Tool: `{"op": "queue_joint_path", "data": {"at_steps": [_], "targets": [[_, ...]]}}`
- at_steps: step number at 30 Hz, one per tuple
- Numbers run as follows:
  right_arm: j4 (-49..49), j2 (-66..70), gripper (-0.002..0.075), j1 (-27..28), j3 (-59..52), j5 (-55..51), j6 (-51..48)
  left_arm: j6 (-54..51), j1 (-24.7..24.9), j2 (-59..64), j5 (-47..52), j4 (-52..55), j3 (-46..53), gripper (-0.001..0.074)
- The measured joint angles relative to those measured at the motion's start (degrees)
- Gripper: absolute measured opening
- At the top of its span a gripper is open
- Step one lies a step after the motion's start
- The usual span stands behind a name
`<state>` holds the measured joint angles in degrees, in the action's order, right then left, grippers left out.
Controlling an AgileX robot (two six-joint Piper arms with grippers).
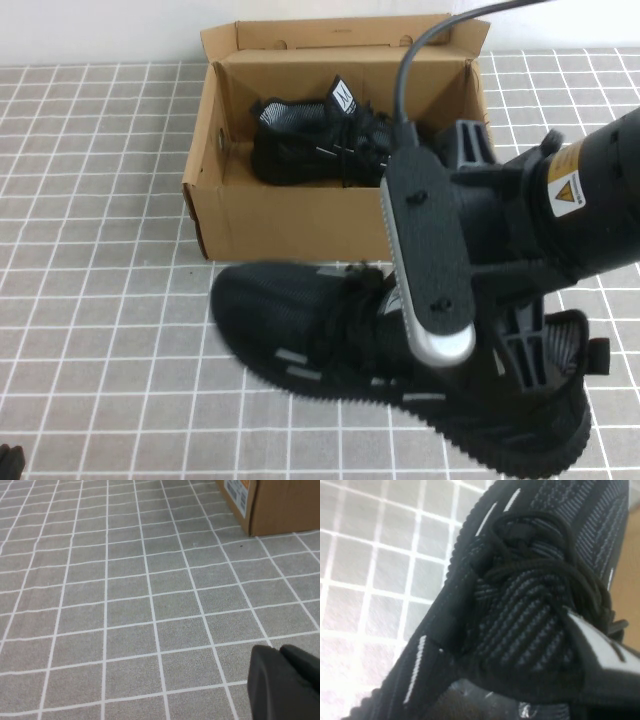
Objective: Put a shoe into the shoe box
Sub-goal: Hand over the shoe
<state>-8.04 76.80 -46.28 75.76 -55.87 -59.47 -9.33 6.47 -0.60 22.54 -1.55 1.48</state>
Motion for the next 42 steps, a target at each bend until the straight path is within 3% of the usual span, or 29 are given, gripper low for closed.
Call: {"op": "queue_joint_path", "data": {"at_steps": [11,20,25,33,42], "targets": [[-5.39,0.0,-0.0003,0.0,0.84,-7.87,-3.54,-0.57,0.0,0.0,-1.16,1.0,0.0,-0.0001],[-8.68,0.0,-0.0004,0.0,1.12,-8.88,-3.81,10.23,0.0,0.0,-15.23,-14.05,0.0,-0.0001],[-8.77,0.0,-0.0004,0.0,1.12,-8.99,-3.81,12.16,0.0,0.0,-20.94,-15.67,0.0,-0.0001],[-8.77,0.0,-0.0004,0.0,1.12,-9.32,-3.81,12.97,4.33,7.2,2.07,-17.05,-16.48,-0.0001],[-8.77,0.0,-0.0004,0.0,1.12,-9.45,-3.81,3.13,13.38,25.92,18.25,-32.11,-34.51,-0.0001]]}}
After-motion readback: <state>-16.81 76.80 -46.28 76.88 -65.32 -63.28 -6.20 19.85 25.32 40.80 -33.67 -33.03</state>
